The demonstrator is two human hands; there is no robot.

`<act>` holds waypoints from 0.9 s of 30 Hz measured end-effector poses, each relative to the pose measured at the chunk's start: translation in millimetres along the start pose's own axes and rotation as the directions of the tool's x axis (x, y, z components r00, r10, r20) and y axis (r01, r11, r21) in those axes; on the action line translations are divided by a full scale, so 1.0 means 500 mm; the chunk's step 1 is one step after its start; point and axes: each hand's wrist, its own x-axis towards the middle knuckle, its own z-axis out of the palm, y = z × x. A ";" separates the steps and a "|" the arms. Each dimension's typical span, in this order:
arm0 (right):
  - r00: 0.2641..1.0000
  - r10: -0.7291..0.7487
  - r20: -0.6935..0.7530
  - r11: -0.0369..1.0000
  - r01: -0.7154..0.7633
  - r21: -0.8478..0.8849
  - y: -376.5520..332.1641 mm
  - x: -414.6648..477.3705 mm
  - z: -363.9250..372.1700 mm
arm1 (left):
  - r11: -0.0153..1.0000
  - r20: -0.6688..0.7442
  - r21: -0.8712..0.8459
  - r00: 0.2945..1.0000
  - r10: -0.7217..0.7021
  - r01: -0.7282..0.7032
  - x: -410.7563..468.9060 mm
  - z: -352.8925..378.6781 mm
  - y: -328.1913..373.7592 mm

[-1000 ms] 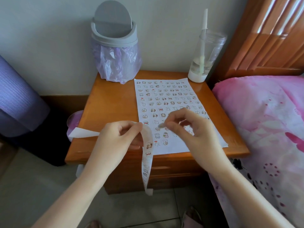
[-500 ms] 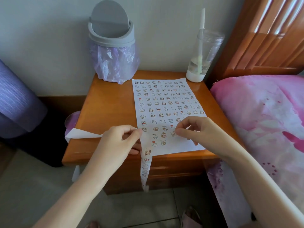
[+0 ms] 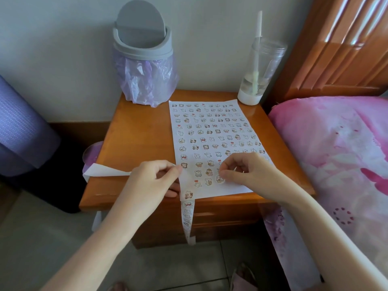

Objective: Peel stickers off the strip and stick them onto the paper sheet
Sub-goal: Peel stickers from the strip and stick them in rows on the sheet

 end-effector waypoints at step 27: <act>0.990 -0.048 -0.130 0.993 0.034 -0.111 -0.002 -0.004 0.029 | 1.000 0.003 -0.006 1.000 -0.021 0.021 0.000 -0.002 0.003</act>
